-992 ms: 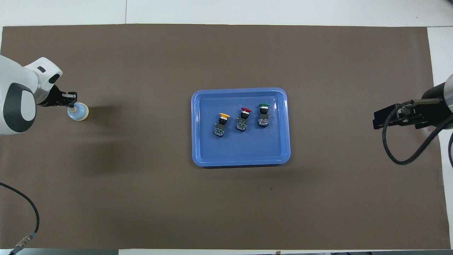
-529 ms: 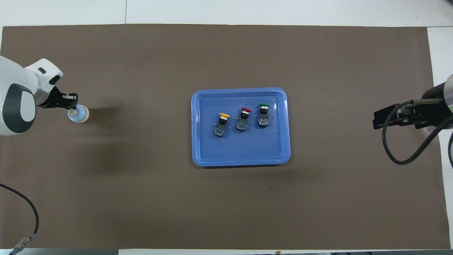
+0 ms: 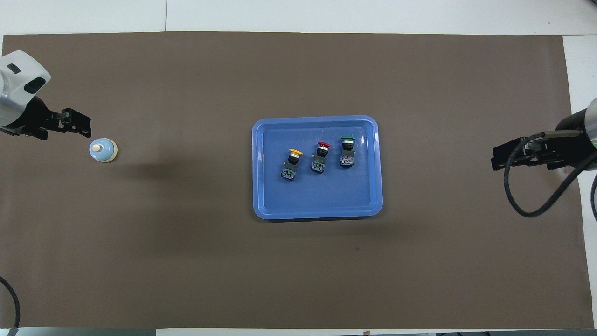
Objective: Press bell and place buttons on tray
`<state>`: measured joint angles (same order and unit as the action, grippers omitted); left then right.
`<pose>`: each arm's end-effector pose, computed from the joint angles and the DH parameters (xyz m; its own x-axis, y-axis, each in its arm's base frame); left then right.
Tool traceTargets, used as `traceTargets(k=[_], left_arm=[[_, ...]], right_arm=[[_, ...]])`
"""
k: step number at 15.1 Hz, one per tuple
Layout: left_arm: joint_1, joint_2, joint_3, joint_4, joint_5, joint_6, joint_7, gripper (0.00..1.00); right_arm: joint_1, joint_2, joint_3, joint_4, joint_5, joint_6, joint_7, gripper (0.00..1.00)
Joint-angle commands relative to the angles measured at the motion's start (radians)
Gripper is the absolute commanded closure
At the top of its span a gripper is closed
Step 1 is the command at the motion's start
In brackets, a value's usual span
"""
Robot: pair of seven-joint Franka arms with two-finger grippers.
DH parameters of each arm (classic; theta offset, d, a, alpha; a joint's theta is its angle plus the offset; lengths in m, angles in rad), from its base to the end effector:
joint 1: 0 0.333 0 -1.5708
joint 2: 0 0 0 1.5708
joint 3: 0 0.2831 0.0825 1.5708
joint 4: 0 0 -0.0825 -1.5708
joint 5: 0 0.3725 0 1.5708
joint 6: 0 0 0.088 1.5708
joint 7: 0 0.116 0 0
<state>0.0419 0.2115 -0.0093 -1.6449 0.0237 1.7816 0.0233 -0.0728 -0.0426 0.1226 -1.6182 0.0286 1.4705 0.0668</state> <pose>0.5994 0.0221 0.4445 0.9972 0.0043 -0.0752 0.0029 -0.9998 -0.0190 0.5178 0.0306 0.5753 0.9942 -0.0151 -0.1065 -0.0169 -0.9997 -0.0163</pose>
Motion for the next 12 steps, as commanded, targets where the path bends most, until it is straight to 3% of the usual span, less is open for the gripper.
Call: traceTargets(k=[1, 7, 12], left_arm=[[0.000, -0.024, 0.017, 0.031, -0.062, -0.075, -0.013, 0.00], [-0.008, -0.118, 0.017, 0.034, -0.053, -0.214, -0.010, 0.00], [-0.022, -0.118, 0.008, 0.099, -0.034, -0.280, -0.008, 0.00]], right_arm=[[-0.018, -0.020, 0.017, -0.023, -0.013, 0.010, 0.011, 0.00], [-0.018, -0.020, 0.017, -0.023, -0.013, 0.010, 0.011, 0.00], [-0.016, -0.022, 0.014, -0.026, -0.013, 0.010, 0.011, 0.00]])
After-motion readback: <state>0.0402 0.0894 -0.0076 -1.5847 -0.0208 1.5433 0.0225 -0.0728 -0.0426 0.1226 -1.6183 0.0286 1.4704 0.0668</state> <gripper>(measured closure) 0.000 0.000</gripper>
